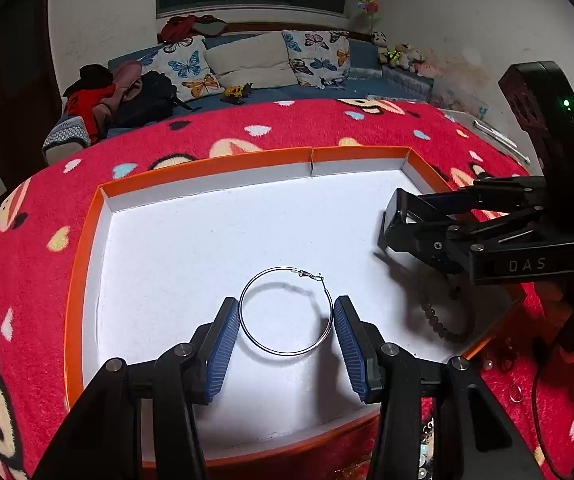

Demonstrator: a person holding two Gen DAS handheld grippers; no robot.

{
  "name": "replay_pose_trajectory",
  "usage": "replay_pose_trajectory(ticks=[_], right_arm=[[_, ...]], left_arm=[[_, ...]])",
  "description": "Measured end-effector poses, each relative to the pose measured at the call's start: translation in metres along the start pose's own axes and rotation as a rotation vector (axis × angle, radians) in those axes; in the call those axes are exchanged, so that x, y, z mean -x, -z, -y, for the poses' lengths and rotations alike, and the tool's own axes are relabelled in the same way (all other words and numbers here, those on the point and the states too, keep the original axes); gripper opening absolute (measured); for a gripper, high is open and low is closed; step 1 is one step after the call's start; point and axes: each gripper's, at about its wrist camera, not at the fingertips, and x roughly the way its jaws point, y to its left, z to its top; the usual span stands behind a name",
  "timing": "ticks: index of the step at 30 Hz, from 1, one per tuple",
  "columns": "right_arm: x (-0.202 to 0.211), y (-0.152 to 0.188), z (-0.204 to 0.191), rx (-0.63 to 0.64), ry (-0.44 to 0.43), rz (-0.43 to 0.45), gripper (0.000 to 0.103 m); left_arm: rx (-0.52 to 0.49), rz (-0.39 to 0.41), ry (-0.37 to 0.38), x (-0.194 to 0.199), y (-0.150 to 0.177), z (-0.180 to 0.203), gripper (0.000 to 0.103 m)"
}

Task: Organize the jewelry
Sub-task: 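Lift the hoop earring into the tray with the left gripper while the right places the watch band there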

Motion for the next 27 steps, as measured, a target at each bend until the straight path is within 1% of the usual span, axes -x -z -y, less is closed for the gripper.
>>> replay_pose_trajectory(ticks=[7,10,12,13,16,22,27], right_arm=[[0.000,0.002,-0.003,0.022,0.013,-0.006,0.063],[-0.001,0.001,-0.004,0.030,0.022,-0.009,0.065],[0.000,0.001,-0.004,0.030,0.024,-0.004,0.068],[0.001,0.000,-0.004,0.031,0.025,-0.002,0.072],[0.005,-0.001,-0.005,0.039,0.036,0.011,0.073],[0.033,0.003,-0.008,0.047,0.011,0.053,0.073],[0.068,0.022,-0.015,0.069,-0.004,0.092,0.072]], left_arm=[[-0.016,-0.013,-0.032,-0.007,0.001,0.004,0.052],[-0.025,-0.017,-0.047,-0.008,0.001,0.006,0.055],[-0.024,-0.018,-0.047,-0.009,0.000,0.007,0.057],[-0.023,-0.018,-0.048,-0.008,0.001,0.007,0.057],[-0.019,-0.014,-0.058,-0.006,0.001,0.006,0.057],[-0.002,0.020,-0.071,0.016,0.004,0.005,0.057],[0.001,0.059,-0.086,0.047,0.015,0.011,0.057]])
